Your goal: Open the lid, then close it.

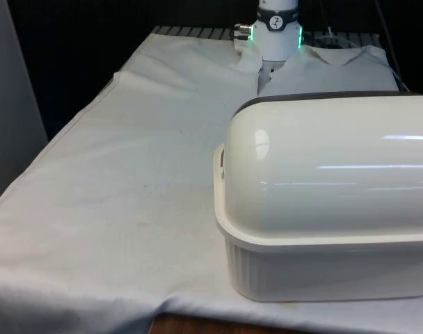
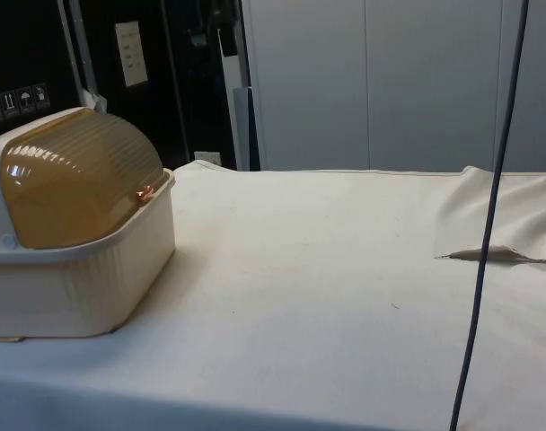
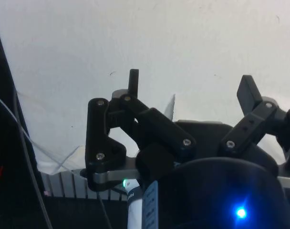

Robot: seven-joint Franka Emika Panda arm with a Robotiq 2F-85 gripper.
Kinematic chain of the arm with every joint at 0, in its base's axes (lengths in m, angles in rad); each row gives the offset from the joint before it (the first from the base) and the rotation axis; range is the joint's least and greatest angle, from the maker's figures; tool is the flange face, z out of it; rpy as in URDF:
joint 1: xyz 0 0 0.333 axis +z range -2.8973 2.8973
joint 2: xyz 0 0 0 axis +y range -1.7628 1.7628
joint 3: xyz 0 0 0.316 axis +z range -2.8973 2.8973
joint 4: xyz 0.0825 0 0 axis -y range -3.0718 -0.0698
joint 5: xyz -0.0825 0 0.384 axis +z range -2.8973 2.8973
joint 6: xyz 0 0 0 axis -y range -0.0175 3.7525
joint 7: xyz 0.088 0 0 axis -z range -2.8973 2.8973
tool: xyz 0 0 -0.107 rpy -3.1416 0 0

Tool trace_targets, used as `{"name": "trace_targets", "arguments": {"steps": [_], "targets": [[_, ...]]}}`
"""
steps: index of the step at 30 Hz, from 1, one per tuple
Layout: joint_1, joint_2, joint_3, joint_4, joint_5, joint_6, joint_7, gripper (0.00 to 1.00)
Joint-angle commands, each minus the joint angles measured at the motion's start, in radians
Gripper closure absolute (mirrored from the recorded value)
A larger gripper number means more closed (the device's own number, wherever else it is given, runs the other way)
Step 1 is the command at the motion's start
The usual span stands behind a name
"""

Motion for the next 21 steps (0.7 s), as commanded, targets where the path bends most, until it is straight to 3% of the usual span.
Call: {"name": "trace_targets", "arguments": {"steps": [1, 18, 21], "targets": [[0.001, 0.002, 0.004, -0.004, -0.001, 0.006, 0.004, 0.0], [0.008, 0.008, 0.061, -0.106, -0.004, 0.189, 0.042, 0.0], [0.005, 0.01, 0.064, -0.109, -0.001, 0.187, 0.036, 0.0]]}}
